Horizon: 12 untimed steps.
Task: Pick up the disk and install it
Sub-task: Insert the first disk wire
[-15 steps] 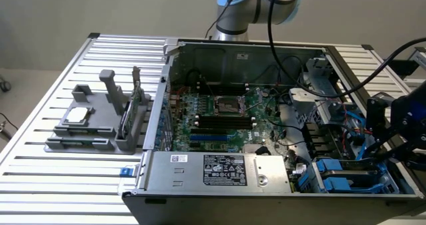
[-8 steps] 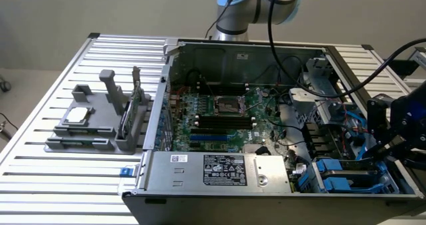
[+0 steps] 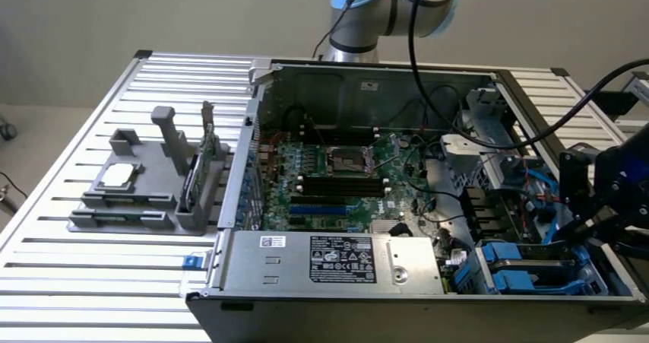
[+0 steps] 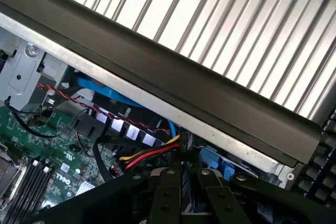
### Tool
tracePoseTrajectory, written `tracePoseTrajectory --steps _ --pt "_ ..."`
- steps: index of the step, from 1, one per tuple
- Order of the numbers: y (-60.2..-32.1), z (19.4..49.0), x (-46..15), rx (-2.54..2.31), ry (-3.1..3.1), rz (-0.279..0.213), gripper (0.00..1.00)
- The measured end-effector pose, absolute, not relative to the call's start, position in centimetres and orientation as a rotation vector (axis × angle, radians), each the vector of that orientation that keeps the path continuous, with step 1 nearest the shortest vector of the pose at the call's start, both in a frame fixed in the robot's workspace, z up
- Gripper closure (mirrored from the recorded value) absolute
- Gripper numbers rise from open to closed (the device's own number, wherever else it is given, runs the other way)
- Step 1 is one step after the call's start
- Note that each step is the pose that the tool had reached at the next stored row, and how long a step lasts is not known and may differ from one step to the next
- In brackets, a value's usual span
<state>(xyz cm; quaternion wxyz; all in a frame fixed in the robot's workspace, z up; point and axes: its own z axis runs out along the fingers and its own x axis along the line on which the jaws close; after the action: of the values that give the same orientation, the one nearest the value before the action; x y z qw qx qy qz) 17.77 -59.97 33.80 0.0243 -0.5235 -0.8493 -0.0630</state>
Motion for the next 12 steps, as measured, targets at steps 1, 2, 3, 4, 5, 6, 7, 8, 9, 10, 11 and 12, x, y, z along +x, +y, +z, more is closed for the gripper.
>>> tracePoseTrajectory --steps 1,2,3,4,5,6,7,8,9,10,11,12 --pt "-59.97 33.82 17.76 -1.620 -2.626 -0.194 0.84" --pt "-59.97 33.85 17.76 -1.620 -2.625 -0.194 0.84" --pt "-59.97 33.90 17.76 -1.620 -2.624 -0.194 0.84" --pt "-59.97 34.01 17.73 -1.621 -2.624 -0.195 0.84" --pt "-59.96 34.15 17.68 -1.621 -2.623 -0.195 0.84" --pt "-59.96 34.29 17.62 -1.622 -2.623 -0.195 0.84" --pt "-59.95 34.43 17.54 -1.622 -2.622 -0.195 0.84" --pt "-59.94 34.56 17.44 -1.623 -2.622 -0.195 0.84" --pt "-59.92 34.65 17.31 -1.625 -2.621 -0.196 0.84" --pt "-59.90 34.73 17.17 -1.626 -2.620 -0.196 0.84" --pt "-59.90 34.78 17.02 -1.627 -2.620 -0.196 0.84" --pt "-59.89 34.82 16.87 -1.628 -2.619 -0.196 0.84"
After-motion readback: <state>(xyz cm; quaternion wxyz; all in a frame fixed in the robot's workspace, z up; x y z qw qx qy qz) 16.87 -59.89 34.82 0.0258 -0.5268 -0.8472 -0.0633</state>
